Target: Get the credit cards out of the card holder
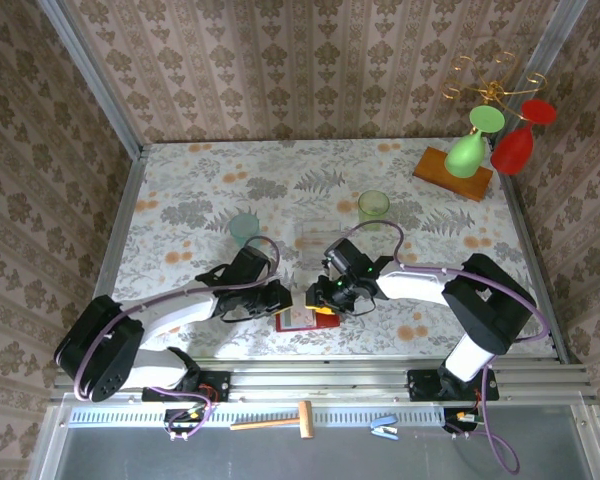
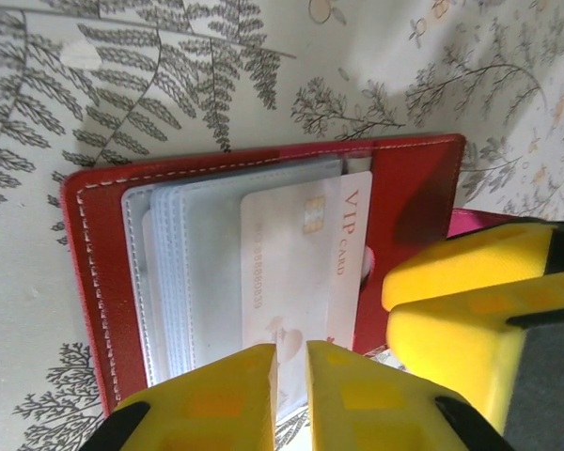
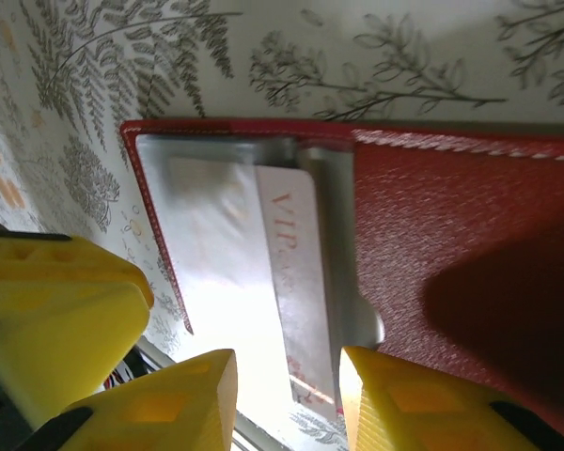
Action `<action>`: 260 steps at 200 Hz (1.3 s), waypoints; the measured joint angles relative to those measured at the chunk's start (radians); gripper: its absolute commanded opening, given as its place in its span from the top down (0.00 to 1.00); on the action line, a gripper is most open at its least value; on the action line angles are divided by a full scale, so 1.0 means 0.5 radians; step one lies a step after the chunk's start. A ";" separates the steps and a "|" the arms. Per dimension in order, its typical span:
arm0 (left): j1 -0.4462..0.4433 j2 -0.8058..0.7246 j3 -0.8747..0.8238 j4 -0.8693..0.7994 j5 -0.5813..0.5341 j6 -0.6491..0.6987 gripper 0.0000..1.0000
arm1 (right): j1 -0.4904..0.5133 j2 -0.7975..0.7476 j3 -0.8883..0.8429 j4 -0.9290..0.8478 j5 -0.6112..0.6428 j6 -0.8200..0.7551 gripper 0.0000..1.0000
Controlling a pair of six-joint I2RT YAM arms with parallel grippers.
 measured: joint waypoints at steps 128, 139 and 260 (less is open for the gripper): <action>0.000 0.070 -0.046 -0.001 -0.002 0.033 0.86 | -0.091 0.110 -0.195 0.467 -0.167 0.057 0.79; 0.000 0.072 -0.046 0.000 -0.001 0.033 0.86 | -0.091 0.117 -0.208 0.504 -0.187 0.069 0.79; 0.000 0.074 -0.059 0.018 0.000 0.032 0.87 | -0.095 0.160 -0.250 0.681 -0.270 0.091 0.88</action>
